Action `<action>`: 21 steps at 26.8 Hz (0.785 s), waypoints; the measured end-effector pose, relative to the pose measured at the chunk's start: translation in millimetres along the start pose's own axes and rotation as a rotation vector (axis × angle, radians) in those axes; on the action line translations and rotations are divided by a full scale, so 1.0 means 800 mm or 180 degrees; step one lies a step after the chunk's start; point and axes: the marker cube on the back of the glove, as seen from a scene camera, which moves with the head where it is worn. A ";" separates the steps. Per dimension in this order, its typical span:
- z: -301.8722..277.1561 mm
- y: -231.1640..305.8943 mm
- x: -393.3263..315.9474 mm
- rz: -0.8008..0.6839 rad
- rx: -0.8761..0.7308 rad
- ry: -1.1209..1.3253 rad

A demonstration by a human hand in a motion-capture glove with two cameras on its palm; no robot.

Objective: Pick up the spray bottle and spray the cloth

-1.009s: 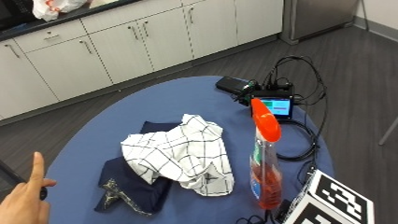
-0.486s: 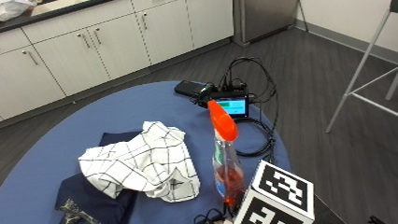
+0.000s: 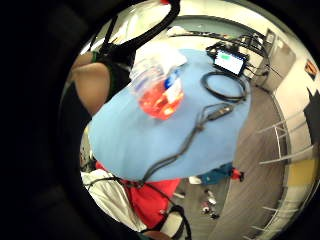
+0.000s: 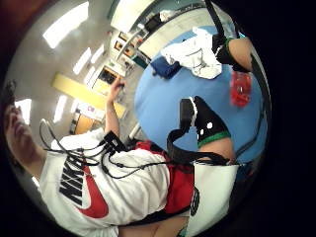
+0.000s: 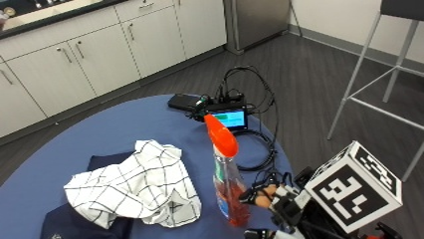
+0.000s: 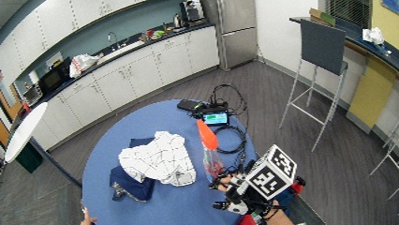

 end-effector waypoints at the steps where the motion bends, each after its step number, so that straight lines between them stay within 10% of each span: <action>1: -0.003 -0.004 0.009 0.0075 0.0111 -0.0110; 10: 0.037 -0.035 0.069 0.0943 0.0370 -0.1381; 21: 0.063 -0.089 0.069 0.0725 0.0492 -0.1952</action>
